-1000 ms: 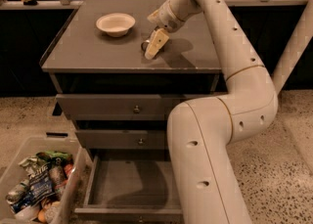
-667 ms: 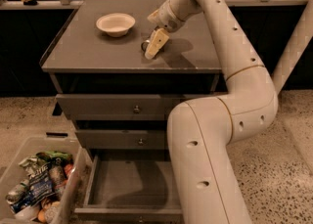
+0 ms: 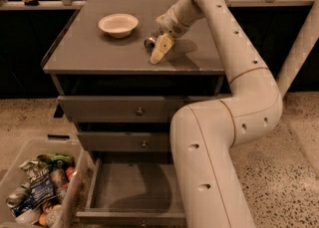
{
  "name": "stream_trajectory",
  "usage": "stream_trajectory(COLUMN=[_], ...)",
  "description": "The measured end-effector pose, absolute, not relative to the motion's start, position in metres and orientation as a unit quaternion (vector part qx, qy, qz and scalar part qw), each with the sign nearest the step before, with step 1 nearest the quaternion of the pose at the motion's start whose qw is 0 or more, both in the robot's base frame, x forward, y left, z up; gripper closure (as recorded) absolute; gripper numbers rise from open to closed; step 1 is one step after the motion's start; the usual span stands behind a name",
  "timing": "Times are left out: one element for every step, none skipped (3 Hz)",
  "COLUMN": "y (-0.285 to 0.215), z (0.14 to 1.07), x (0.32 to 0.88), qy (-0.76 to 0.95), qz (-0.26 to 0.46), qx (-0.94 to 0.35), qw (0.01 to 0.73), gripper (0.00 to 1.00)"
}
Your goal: Place redbull can into bottom drawer
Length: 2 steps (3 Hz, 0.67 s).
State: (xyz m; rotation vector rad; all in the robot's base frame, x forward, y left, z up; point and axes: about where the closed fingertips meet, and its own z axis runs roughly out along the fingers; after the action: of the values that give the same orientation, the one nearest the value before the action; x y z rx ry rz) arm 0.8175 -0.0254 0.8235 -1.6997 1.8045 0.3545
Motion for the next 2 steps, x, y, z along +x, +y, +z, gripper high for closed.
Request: stream_trajectory(y=[-0.0238, -0.0232], z=[0.8280, 0.8299], x=[0.8173, 0.8158], qy=[0.684, 0.684], qz=[0.134, 0.134], qx=[-0.645, -0.645], qw=[0.313, 0.313], gripper=[0.00, 0.18])
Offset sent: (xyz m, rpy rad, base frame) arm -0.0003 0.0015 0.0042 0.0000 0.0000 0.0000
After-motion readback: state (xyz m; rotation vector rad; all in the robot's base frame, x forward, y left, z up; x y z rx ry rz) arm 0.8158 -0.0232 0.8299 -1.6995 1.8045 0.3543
